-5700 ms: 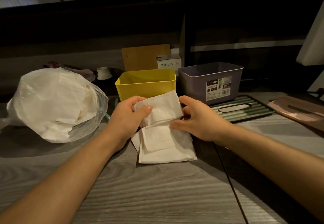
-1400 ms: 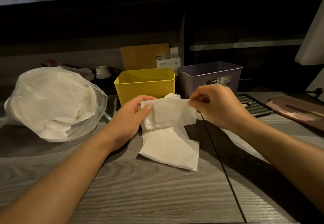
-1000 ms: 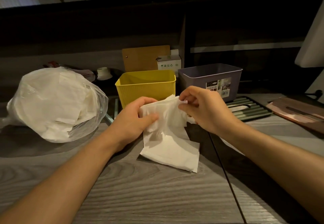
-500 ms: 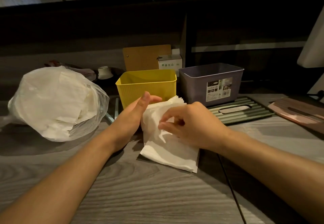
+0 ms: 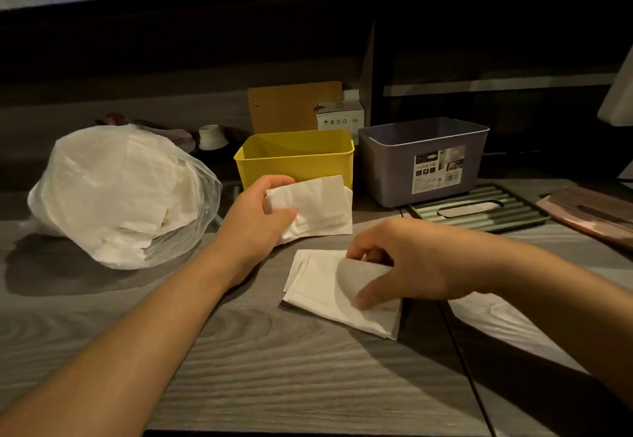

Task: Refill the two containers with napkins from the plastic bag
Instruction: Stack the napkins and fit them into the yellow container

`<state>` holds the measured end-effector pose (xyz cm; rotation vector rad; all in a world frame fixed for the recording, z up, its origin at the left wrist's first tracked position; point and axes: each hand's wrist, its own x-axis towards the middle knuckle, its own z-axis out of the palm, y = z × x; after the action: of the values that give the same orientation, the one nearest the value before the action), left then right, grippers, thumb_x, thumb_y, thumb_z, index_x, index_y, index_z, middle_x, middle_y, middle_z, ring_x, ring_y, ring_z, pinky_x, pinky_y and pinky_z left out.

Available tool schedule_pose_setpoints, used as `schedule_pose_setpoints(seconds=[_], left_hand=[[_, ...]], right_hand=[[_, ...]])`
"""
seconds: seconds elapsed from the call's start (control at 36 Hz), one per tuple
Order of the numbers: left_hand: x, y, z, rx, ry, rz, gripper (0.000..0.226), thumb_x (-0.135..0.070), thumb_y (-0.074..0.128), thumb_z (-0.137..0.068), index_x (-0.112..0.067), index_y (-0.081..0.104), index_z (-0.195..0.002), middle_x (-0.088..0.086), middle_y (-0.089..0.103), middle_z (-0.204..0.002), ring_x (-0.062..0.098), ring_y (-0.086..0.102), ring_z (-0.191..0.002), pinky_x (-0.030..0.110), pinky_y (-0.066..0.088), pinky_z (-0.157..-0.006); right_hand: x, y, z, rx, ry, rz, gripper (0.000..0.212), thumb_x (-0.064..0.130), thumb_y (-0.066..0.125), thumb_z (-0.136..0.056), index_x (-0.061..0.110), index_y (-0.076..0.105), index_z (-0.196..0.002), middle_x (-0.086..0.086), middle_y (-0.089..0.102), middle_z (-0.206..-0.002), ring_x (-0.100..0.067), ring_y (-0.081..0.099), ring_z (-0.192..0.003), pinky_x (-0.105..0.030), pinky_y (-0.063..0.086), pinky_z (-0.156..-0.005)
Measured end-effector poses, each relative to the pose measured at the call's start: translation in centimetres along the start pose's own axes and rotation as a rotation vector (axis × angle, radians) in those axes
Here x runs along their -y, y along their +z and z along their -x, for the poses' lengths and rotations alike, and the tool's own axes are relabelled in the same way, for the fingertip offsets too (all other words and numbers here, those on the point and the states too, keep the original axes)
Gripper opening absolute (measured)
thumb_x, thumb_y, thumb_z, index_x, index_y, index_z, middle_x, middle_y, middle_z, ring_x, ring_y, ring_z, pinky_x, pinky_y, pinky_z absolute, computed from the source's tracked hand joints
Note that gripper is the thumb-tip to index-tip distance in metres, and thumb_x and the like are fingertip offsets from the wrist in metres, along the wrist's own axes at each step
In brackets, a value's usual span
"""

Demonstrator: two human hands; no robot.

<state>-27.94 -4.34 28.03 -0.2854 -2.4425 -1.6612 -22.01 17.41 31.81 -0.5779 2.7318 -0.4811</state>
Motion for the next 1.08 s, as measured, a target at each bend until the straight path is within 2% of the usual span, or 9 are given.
schedule_pose_setpoints(seconds=[0.11, 0.19, 0.31, 0.5, 0.56, 0.69, 0.83, 0.92, 1.08], left_hand=[[-0.1, 0.0, 0.0, -0.003, 0.01, -0.001, 0.037, -0.004, 0.062, -0.096, -0.032, 0.058, -0.121, -0.008, 0.064, -0.114, 0.013, 0.064, -0.102, 0.038, 0.059, -0.087], [-0.2, 0.0, 0.0, 0.011, -0.005, 0.061, 0.037, -0.003, 0.062, -0.095, -0.03, 0.059, -0.119, -0.002, 0.065, -0.116, 0.02, 0.065, -0.106, 0.037, 0.06, -0.082], [-0.3, 0.0, 0.0, 0.051, 0.009, 0.063, 0.039, -0.015, 0.074, -0.09, -0.029, 0.058, -0.123, -0.003, 0.065, -0.117, 0.017, 0.066, -0.104, 0.034, 0.061, -0.078], [-0.4, 0.2, 0.1, 0.014, -0.006, 0.077, 0.037, -0.001, 0.061, -0.095, -0.03, 0.059, -0.118, -0.004, 0.065, -0.111, 0.011, 0.065, -0.098, 0.025, 0.057, -0.072], [-0.4, 0.2, 0.1, 0.02, 0.0, 0.062, 0.036, -0.002, 0.06, -0.095, -0.031, 0.059, -0.117, -0.006, 0.065, -0.11, 0.008, 0.064, -0.095, 0.021, 0.057, -0.071], [-0.4, 0.1, 0.1, 0.043, 0.008, 0.073, 0.034, -0.004, 0.06, -0.096, -0.03, 0.059, -0.117, -0.005, 0.064, -0.111, 0.008, 0.064, -0.095, 0.018, 0.058, -0.065], [-0.5, 0.2, 0.2, 0.083, -0.009, 0.114, 0.032, -0.006, 0.059, -0.097, -0.032, 0.06, -0.114, -0.001, 0.065, -0.114, 0.017, 0.067, -0.099, 0.029, 0.063, -0.07], [-0.6, 0.2, 0.3, 0.09, -0.008, 0.119, 0.031, -0.006, 0.059, -0.098, -0.034, 0.06, -0.111, -0.001, 0.066, -0.113, 0.016, 0.068, -0.099, 0.025, 0.062, -0.069], [-0.7, 0.0, 0.3, 0.16, -0.065, 0.162, 0.022, -0.018, 0.063, -0.097, -0.032, 0.065, -0.115, -0.003, 0.071, -0.108, 0.021, 0.071, -0.097, 0.039, 0.063, -0.074]], right_hand=[[0.3, 0.2, 0.2, -0.05, -0.104, 0.022, 0.017, 0.042, 0.067, -0.092, 0.035, 0.065, -0.108, 0.017, 0.063, -0.096, -0.003, 0.06, -0.086, -0.026, 0.053, -0.081], [0.1, -0.1, 0.2, -0.145, -0.115, -0.102, 0.01, 0.035, 0.061, -0.098, 0.034, 0.065, -0.106, 0.015, 0.065, -0.1, -0.004, 0.064, -0.091, -0.029, 0.057, -0.082], [0.1, -0.3, -0.3, -0.282, -0.1, -0.411, 0.019, 0.026, 0.06, -0.099, 0.029, 0.068, -0.115, 0.012, 0.069, -0.106, -0.006, 0.068, -0.096, -0.029, 0.06, -0.085], [0.4, 1.1, -1.7, -0.194, 0.039, 0.008, 0.056, 0.051, 0.066, -0.091, 0.033, 0.051, -0.142, 0.008, 0.049, -0.136, -0.015, 0.049, -0.122, -0.037, 0.047, -0.102], [0.7, 0.8, -1.5, -0.159, 0.075, -0.029, 0.059, 0.052, 0.069, -0.088, 0.03, 0.054, -0.141, 0.008, 0.056, -0.134, -0.014, 0.055, -0.115, -0.035, 0.05, -0.099], [1.0, 0.8, -1.5, -0.139, 0.072, -0.155, 0.038, 0.044, 0.076, -0.084, 0.029, 0.068, -0.118, 0.012, 0.067, -0.109, -0.009, 0.063, -0.095, -0.034, 0.057, -0.09], [0.9, 1.1, -1.6, -0.17, -0.03, -0.121, 0.016, 0.035, 0.072, -0.09, 0.035, 0.061, -0.102, 0.015, 0.06, -0.1, -0.005, 0.059, -0.089, -0.026, 0.054, -0.078], [0.7, 1.3, -1.5, -0.187, -0.075, -0.176, 0.023, 0.031, 0.071, -0.09, 0.041, 0.051, -0.095, 0.018, 0.056, -0.098, -0.003, 0.057, -0.087, -0.02, 0.05, -0.069], [0.0, 0.7, -1.2, -0.324, -0.159, -0.273, 0.026, 0.026, 0.073, -0.089, 0.04, 0.057, -0.103, 0.016, 0.061, -0.111, -0.007, 0.06, -0.098, -0.031, 0.06, -0.081]])
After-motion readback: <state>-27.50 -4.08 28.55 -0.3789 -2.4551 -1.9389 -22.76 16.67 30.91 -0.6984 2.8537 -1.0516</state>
